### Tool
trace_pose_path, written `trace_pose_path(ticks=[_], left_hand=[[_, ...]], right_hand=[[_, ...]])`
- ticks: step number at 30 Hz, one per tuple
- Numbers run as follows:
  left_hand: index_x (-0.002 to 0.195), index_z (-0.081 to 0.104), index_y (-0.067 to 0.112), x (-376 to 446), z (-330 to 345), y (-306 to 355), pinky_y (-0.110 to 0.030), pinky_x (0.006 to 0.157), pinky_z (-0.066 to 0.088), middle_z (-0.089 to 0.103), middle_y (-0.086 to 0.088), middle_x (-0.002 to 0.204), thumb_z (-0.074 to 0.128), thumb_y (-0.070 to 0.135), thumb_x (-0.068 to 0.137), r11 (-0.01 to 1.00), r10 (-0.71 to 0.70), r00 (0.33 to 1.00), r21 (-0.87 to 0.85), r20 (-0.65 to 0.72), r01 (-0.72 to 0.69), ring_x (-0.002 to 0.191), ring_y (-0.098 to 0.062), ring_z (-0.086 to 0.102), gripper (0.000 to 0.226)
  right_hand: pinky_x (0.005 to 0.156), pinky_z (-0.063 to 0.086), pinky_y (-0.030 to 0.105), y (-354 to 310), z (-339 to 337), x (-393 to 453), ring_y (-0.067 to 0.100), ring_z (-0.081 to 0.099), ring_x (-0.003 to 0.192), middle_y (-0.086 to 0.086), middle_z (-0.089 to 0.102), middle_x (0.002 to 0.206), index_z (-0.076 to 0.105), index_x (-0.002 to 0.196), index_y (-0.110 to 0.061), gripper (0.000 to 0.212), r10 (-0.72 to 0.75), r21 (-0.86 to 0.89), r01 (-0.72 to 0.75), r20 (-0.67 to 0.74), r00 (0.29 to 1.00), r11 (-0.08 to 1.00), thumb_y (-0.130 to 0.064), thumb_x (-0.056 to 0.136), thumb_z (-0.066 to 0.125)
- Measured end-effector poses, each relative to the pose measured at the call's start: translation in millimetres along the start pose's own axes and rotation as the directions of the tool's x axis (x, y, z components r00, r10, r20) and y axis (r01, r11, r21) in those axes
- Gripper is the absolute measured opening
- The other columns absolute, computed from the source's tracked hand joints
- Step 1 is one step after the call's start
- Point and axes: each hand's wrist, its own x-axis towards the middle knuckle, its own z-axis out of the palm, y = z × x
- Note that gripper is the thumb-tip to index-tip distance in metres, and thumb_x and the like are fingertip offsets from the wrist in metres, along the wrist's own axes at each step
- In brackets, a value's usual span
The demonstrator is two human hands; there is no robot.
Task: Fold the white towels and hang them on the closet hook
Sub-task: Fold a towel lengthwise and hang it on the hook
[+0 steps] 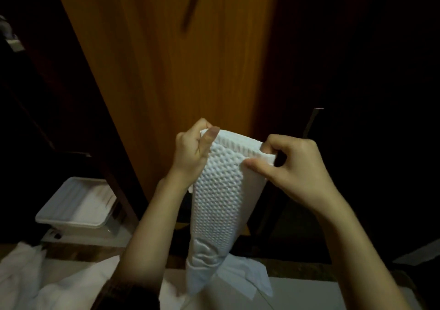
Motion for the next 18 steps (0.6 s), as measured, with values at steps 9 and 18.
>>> trace_pose_path(ticks=[9, 18], left_hand=[[0.068, 0.043, 0.008, 49, -11, 6, -0.017, 0.049, 0.025, 0.033, 0.008, 0.056, 0.028, 0.058, 0.088, 0.998, 0.018, 0.972, -0.059, -0.236, -0.033, 0.050, -0.003, 0.035, 0.055], [0.100, 0.062, 0.016, 84, -52, -19, -0.032, 0.085, 0.053, 0.067, -0.007, 0.109, 0.079, 0.067, 0.047, 0.771, -0.322, 0.885, -0.449, 0.336, 0.451, 0.092, -0.014, 0.067, 0.075]], right_hand=[[0.077, 0.052, 0.019, 30, 57, 37, 0.005, 0.064, 0.102, -0.012, 0.069, 0.109, 0.061, 0.110, -0.029, 0.044, 0.103, 0.753, -0.238, 0.222, 0.970, 0.614, -0.018, 0.069, 0.074], [0.067, 0.055, 0.024, 2, 66, 110, 0.017, 0.071, 0.087, -0.001, 0.075, 0.093, 0.075, 0.087, -0.020, 0.012, 0.208, 0.903, -0.083, -0.008, 0.978, 0.422, -0.022, 0.075, 0.072]])
